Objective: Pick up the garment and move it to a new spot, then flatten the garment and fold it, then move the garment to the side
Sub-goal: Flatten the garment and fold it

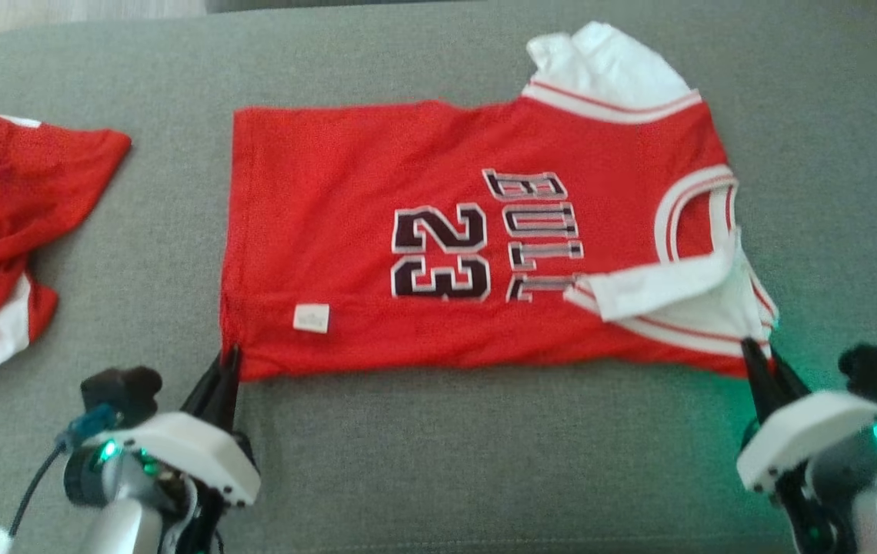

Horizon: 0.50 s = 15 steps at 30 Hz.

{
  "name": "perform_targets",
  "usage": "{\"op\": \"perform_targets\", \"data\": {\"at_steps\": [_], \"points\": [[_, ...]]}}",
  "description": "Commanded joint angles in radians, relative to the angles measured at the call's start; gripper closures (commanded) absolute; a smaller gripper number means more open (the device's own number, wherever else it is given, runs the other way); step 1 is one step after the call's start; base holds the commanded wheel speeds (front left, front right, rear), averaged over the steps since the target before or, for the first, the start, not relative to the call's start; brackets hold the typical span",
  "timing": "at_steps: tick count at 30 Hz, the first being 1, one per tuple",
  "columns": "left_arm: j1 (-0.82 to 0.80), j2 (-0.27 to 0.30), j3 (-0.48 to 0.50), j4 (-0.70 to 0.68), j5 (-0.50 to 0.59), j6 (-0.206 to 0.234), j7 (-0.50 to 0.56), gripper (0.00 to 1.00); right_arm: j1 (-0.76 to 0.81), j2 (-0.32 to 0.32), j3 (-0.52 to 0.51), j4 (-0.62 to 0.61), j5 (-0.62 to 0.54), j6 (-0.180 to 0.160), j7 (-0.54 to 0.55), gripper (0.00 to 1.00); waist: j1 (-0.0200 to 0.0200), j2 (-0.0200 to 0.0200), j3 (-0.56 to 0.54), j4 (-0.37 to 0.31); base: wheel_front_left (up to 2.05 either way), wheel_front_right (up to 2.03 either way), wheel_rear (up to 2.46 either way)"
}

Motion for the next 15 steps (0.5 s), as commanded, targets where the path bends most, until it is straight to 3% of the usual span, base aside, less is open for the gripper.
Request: {"op": "perform_targets", "data": {"at_steps": [1,10,11,12,13,14,15], "points": [[0.016,0.032,0.032,-0.061,-0.002,0.015,0.015,1.0,0.026,-0.006,0.011,-0.059,0.011,0.007,0.012,1.0,0.0,0.0,-0.016,-0.004,0.0,0.0,0.0],[0.168,0.038,0.038,-0.187,-0.032,0.066,0.119,1.0,0.159,-0.004,0.004,-0.131,0.034,0.007,0.055,1.0,0.0,0.0,-0.066,-0.016,0.0,0.0,0.0],[0.182,0.038,0.031,-0.191,-0.031,0.07,0.135,1.0,0.165,-0.004,0.003,-0.132,0.037,0.007,0.056,0.9,0.0,0.0,-0.071,-0.016,0.0,0.0,0.0],[0.191,0.04,0.024,-0.196,-0.026,0.071,0.14,1.0,0.17,-0.004,0.003,-0.132,0.044,0.007,0.057,0.4,0.0,0.0,-0.076,-0.016,0.0,0.0,0.0],[0.193,0.038,0.023,-0.203,-0.02,0.076,0.13,0.6,0.173,-0.004,0.002,-0.134,0.046,0.007,0.057,0.0,0.0,0.0,-0.079,-0.015,0.0,0.0,0.0],[0.196,0.037,0.02,-0.206,-0.011,0.084,0.124,0.0,0.175,-0.004,0.0,-0.137,0.047,0.007,0.054,0.0,0.0,0.0,-0.083,-0.014,0.0,0.0,0.0],[0.196,0.033,0.017,-0.21,-0.005,0.089,0.115,0.0,0.174,-0.004,0.001,-0.143,0.047,0.007,0.047,0.0,0.0,0.0,-0.085,-0.014,0.0,0.0,0.0]]}}
